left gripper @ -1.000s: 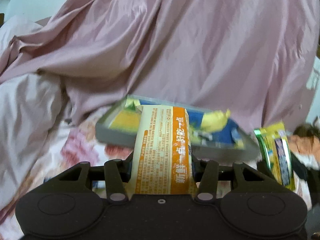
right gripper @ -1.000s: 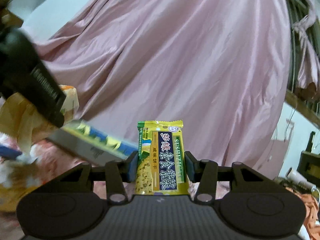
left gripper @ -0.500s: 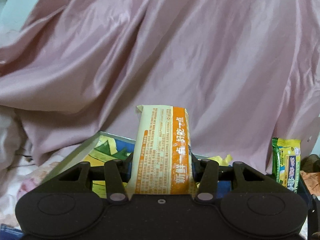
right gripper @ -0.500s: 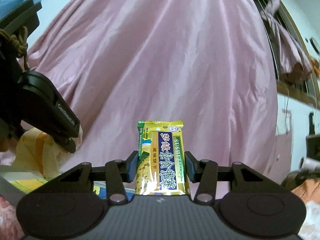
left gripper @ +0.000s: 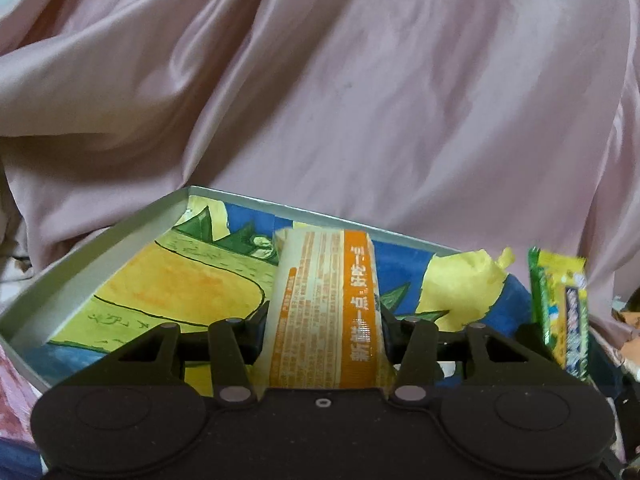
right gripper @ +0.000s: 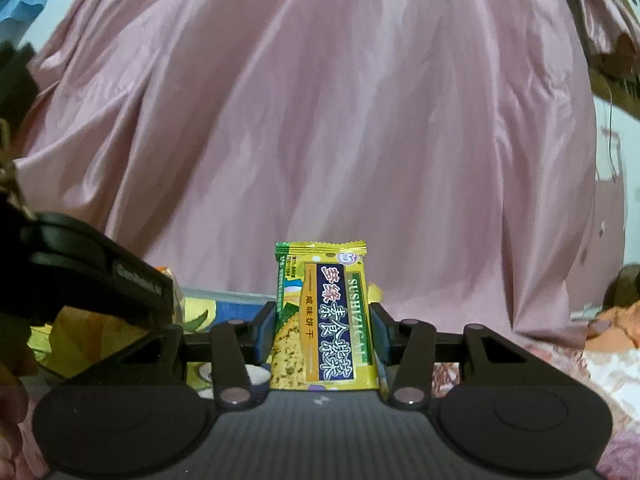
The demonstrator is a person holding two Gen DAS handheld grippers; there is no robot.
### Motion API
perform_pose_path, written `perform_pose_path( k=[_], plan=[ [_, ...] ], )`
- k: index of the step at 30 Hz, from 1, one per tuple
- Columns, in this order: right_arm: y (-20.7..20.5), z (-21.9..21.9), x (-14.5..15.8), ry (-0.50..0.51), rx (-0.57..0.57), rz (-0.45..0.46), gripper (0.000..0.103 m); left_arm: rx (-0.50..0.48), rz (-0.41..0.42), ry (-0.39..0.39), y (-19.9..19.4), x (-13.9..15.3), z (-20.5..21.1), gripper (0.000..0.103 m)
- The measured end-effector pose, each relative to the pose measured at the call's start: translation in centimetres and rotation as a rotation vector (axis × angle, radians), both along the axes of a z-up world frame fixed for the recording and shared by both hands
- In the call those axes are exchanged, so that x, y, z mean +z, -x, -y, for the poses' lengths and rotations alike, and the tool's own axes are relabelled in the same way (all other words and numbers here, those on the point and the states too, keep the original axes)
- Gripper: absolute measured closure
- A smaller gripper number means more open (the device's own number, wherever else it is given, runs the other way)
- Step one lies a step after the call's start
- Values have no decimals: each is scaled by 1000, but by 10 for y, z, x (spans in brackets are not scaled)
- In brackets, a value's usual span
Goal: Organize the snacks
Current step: 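Lift both held packets and carry them over the grey box tray, then open both tools to drop the packets into the tray, then withdraw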
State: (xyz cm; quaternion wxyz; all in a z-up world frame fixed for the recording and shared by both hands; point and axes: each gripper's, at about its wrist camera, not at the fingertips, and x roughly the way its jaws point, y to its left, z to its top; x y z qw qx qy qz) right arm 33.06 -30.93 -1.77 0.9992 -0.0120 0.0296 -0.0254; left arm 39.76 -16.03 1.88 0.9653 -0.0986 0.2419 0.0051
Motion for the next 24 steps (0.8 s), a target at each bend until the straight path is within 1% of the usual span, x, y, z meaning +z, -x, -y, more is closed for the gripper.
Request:
perform_pose_path(
  k=[3,7,9,10,12,14,15,17,18,19,21,23,24],
  plan=[
    [-5,5,-5,-26,0,-26,50,-11,7,-7,1,-1,2,51],
    [-5,3,-6,-22,4,-33,50,-13,9,-1,-4,-9,0,50],
    [-7,3,-5,-25,7,-34,48,-14,10,3,-4,-8,1,46],
    [-8,4,-3,-27,8,-31,46,-16,11,9,-3,-8,1,42],
    [-8,3,-3,-25,9,-29,42,-23,21,21,-1,-5,1,34],
    [-7,3,-3,-26,15,-19,35,-19,41,24,3,-3,0,22],
    [-7,2,-4,-23,17,-15,32,-19,54,30,5,-1,0,20],
    [-6,0,-3,-21,17,-9,22,-20,77,39,10,5,-2,11],
    [-4,0,-3,-21,19,-6,20,-16,87,41,13,9,-3,8],
    [-2,-1,-1,-19,20,-3,17,-8,101,44,17,12,-4,3],
    [7,-1,3,-17,13,8,13,2,117,57,25,20,-7,1],
    [16,1,12,-26,4,24,6,4,129,64,33,28,-10,1],
    [23,2,19,-31,-3,35,5,6,137,62,38,33,-11,1]
  ],
)
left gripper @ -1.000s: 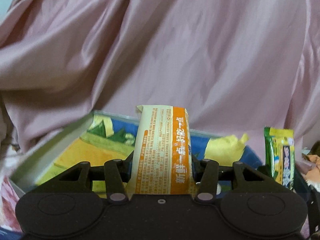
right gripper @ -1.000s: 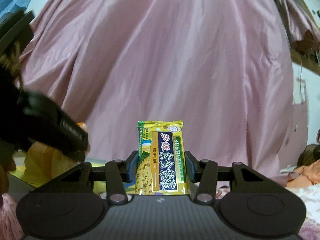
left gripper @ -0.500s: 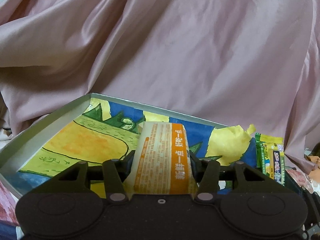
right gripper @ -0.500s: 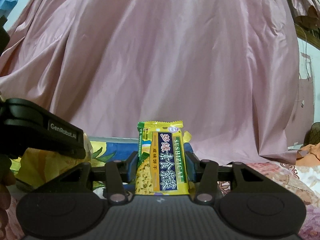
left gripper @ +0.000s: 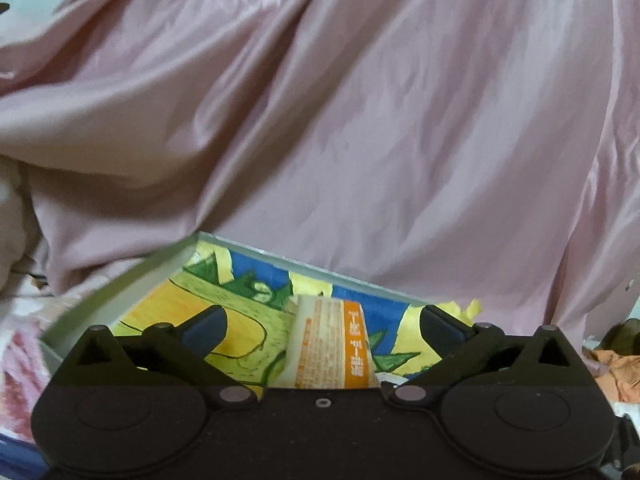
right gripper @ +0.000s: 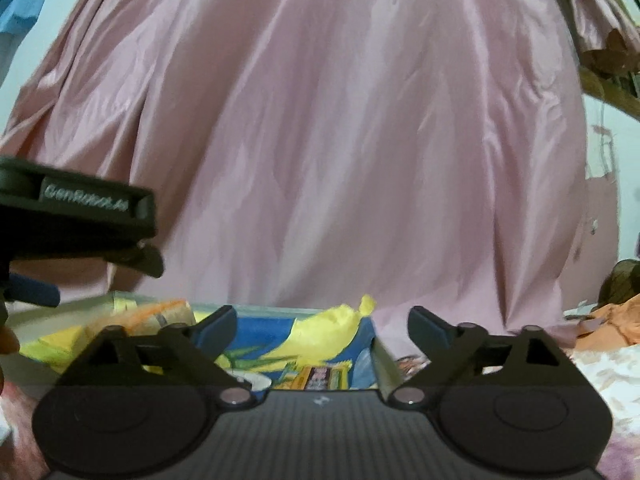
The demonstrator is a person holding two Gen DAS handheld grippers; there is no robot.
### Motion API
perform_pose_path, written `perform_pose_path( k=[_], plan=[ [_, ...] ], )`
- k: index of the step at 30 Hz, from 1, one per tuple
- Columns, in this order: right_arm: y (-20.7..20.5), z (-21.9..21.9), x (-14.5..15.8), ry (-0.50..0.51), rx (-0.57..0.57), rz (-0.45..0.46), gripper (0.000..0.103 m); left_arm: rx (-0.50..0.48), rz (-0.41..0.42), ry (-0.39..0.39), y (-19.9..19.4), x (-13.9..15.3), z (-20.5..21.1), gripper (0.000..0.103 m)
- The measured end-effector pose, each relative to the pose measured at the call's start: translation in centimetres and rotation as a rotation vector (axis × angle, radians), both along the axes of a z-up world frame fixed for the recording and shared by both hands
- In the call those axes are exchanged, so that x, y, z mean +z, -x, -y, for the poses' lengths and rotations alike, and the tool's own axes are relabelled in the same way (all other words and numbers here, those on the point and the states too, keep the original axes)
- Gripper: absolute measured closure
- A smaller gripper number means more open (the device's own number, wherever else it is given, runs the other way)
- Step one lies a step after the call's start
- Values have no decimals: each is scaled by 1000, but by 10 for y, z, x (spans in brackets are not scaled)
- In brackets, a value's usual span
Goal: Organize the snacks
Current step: 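Open both tools to drop the packets into the tray, then withdraw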
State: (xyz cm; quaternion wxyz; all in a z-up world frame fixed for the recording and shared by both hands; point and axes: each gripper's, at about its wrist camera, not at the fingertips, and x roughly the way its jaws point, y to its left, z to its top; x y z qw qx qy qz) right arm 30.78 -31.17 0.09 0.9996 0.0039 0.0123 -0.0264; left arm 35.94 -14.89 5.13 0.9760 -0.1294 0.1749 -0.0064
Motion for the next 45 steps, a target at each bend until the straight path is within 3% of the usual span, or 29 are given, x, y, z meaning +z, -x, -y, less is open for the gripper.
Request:
perform_pose_path(
  k=[10,20,33,45],
  plan=[
    [79,18,49,-58,-62,99,0,12,84,-24,70,45,-14,1],
    [159,15,59,-71,-83,114,0,23,126,-27,153,64,-36,1],
    [224,-11,56,-16,-58,102,0,13,111,-93,229,47,-82,1],
    [252,-51,29,50,6,-43,0,-46,62,-170,269,12,-128,1]
  ],
)
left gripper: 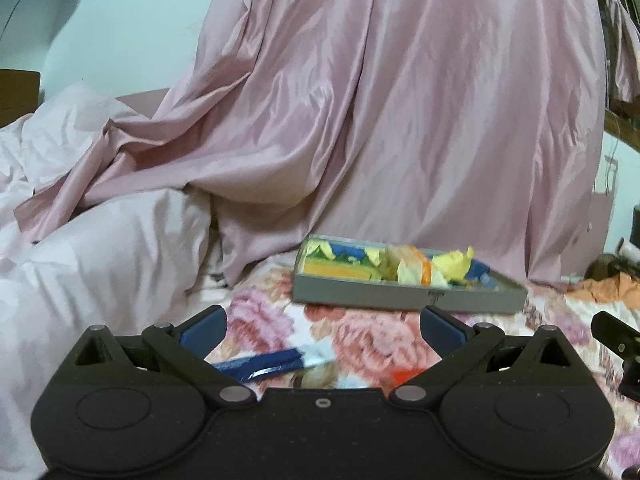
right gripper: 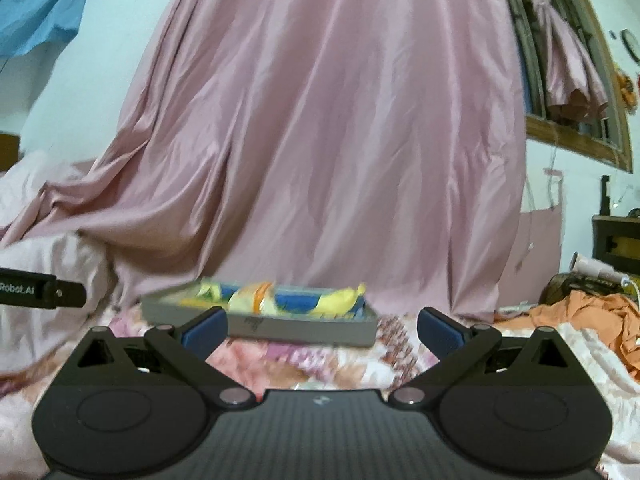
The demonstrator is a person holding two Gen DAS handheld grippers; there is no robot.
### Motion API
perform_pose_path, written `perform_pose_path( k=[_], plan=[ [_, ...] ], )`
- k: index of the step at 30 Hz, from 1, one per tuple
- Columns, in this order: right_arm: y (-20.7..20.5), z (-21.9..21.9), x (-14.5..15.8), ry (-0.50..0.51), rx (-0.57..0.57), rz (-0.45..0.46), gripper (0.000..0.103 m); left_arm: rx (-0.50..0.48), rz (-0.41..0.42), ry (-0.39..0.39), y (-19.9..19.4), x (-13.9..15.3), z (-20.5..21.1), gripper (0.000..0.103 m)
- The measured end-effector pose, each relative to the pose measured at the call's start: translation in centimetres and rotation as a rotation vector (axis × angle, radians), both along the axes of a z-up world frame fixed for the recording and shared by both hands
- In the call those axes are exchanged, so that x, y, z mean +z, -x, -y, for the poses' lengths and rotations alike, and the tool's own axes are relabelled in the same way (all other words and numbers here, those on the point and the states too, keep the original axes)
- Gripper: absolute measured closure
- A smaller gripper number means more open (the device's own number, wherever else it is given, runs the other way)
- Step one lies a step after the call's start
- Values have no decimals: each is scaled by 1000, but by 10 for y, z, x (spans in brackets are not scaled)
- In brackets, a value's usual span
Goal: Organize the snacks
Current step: 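Open both tools to drop the packets into the tray, then withdraw, then move both tools back over the remaining snacks on the bedspread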
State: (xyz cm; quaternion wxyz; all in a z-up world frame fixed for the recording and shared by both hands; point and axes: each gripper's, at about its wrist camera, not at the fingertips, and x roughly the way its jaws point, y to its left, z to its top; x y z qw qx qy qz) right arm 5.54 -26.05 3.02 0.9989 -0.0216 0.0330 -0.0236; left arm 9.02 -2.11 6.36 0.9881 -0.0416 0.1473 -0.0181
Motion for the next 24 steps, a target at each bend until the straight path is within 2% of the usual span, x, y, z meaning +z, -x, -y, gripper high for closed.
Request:
perform_pose_path(
  k=[6,14,21,24],
  plan=[
    [8,-13,-14,1,22,-99,0,-48,-41,-11,6,-21,-11,1],
    [-6,-26,-35,9,51,-233,0,-173,-121,-99,7,-58,-14,1],
    [-25,-38,-55,25,79,-328,0,-240,-230,-134,-19,-81,-21,1],
    [-32,-44,-65,21,109,-375,0,-261,-263,-126,-33,-87,-27,1]
  ],
)
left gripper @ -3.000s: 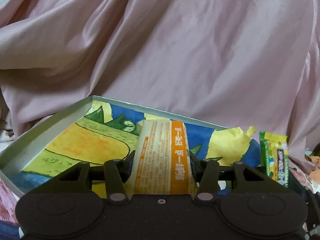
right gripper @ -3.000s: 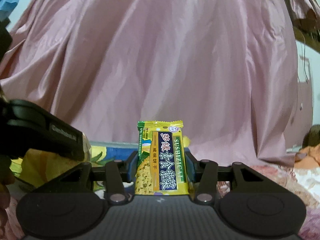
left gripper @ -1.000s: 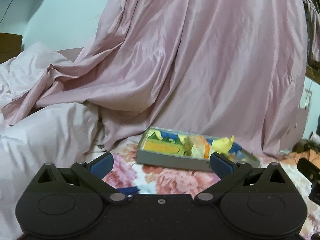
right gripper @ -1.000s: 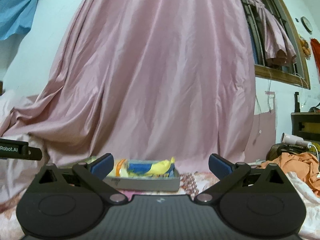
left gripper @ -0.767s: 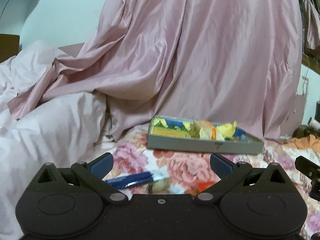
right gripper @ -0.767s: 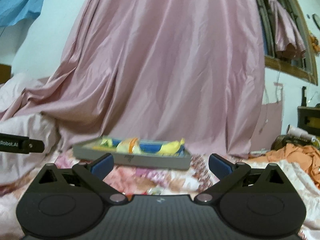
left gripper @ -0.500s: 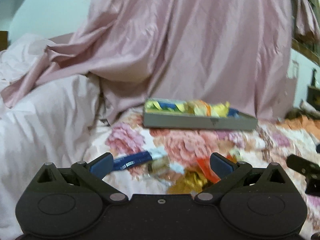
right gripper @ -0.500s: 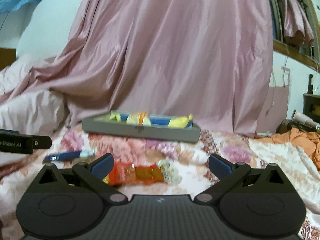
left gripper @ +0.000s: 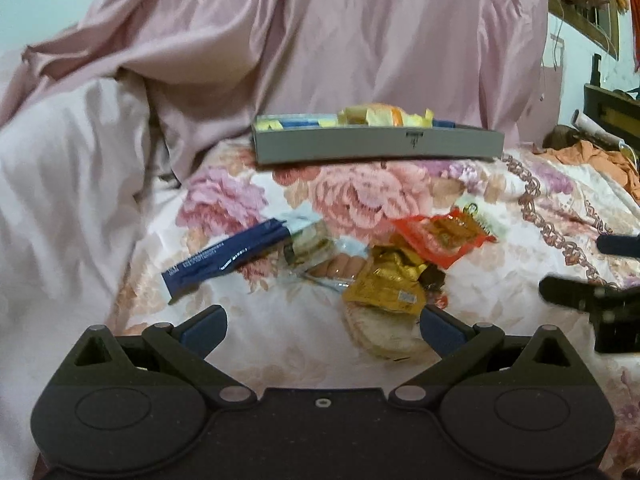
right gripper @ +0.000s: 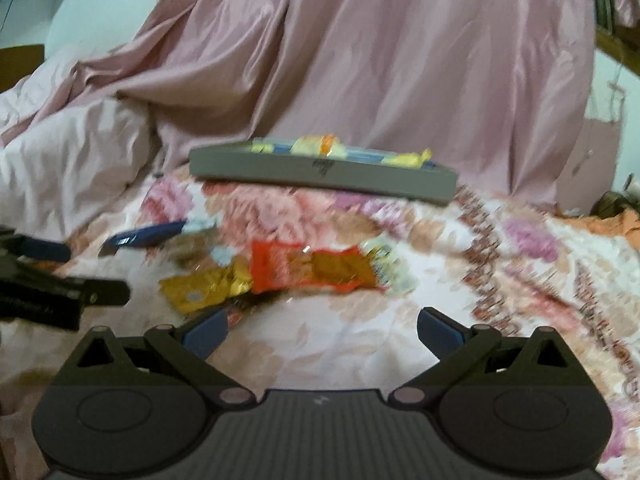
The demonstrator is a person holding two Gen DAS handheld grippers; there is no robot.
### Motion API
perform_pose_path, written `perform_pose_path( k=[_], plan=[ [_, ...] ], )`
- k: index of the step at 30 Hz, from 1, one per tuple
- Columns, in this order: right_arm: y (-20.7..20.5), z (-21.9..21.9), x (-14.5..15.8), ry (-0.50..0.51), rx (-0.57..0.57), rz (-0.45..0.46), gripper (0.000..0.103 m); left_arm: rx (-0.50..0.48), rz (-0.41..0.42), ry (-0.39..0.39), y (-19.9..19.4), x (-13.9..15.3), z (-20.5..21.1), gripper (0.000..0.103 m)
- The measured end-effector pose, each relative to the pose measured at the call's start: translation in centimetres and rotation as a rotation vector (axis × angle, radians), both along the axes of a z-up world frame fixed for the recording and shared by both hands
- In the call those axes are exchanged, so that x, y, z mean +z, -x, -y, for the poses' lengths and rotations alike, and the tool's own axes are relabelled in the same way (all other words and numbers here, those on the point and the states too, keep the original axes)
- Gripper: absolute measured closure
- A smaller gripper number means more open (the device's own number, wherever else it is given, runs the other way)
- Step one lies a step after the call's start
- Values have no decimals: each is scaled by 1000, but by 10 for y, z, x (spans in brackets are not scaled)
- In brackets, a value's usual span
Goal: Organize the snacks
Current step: 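Move both tools back over the remaining snacks on the bedspread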
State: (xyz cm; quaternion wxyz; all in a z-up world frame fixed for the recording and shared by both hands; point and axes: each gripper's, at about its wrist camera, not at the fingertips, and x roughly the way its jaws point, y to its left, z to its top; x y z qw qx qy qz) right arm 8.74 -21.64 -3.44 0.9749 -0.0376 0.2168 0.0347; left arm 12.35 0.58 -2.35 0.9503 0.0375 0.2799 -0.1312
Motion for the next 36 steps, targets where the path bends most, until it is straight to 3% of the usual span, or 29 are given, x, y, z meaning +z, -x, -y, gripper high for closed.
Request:
perform_pose_path(
  k=[8,12,22,32,36],
  plan=[
    [-14,-19,-20,33,52,-65,0,-18,-104,108,-37,-15,-11,1],
    [-19,-21,-21,58,44,-56,0,-74,-122,109,-45,-20,-7,1],
    [-60,-10,-4,-112,33,-161,0,-273,-160,75,-49,-32,-1,1],
    [-153,-53,8,-299,-3,-517,0,-325,-176,66,-48,-32,0,1],
    [-178,-71,-1,-284,-77,-655,0,-318,-193,89,-51,-33,-4,1]
  ],
)
